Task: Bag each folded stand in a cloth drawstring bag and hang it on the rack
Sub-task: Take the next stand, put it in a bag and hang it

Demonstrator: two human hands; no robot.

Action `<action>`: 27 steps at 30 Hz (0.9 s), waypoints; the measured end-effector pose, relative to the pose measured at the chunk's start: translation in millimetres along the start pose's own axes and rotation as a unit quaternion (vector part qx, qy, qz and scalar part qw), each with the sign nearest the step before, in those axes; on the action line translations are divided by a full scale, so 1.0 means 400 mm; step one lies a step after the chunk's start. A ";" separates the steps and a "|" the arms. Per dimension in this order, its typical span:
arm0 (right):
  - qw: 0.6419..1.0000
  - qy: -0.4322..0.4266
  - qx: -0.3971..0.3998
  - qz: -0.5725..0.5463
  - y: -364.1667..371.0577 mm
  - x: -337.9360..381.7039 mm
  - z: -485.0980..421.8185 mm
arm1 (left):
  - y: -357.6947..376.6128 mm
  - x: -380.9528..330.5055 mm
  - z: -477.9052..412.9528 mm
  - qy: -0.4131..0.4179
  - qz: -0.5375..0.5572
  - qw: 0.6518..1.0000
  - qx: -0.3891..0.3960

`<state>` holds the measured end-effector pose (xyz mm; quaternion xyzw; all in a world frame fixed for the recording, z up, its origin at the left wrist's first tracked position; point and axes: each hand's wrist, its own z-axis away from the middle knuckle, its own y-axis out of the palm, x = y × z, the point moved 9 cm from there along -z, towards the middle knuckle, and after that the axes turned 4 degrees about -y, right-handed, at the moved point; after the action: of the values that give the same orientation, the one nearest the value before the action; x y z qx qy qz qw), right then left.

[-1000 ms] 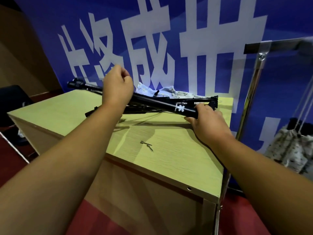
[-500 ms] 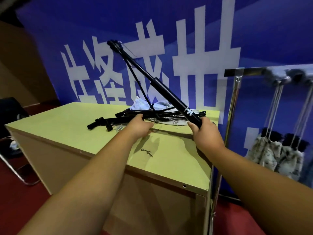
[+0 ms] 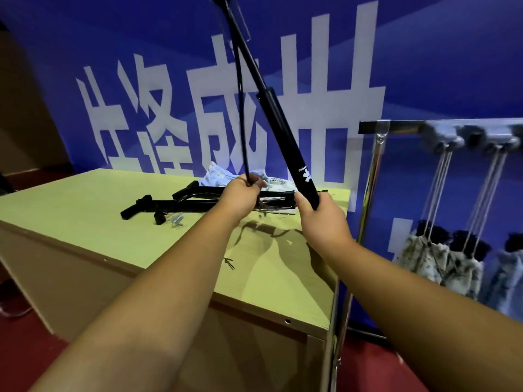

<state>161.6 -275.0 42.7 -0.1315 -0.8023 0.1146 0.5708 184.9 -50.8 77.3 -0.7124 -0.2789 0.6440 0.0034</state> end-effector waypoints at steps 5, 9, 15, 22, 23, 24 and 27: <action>0.999 0.014 0.027 -0.032 -0.018 0.019 0.036 | -0.016 -0.082 0.109 0.039 -0.031 0.999 0.014; 0.997 0.020 0.060 -0.041 -0.057 0.041 0.089 | -0.010 -0.171 0.210 0.085 -0.012 0.995 0.041; 0.994 0.035 0.097 -0.029 -0.123 0.088 0.212 | 0.015 -0.337 0.354 0.116 0.091 0.986 0.079; 0.992 0.019 0.116 0.039 -0.223 0.078 0.361 | 0.025 -0.437 0.497 0.151 0.018 0.988 0.030; 0.993 0.024 0.113 0.037 -0.244 0.070 0.375 | 0.050 -0.426 0.512 0.137 0.040 0.988 0.054; 0.993 0.032 0.108 0.025 -0.266 0.062 0.388 | 0.076 -0.415 0.526 0.125 0.066 0.987 0.077; 0.998 0.048 0.049 0.007 -0.354 0.034 0.424 | 0.171 -0.378 0.577 0.111 0.112 0.978 0.136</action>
<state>-14.5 -409.2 47.6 -0.1147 -0.7663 0.1510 0.6139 -2.6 -251.0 151.4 -0.7989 -0.1052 0.5892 0.0595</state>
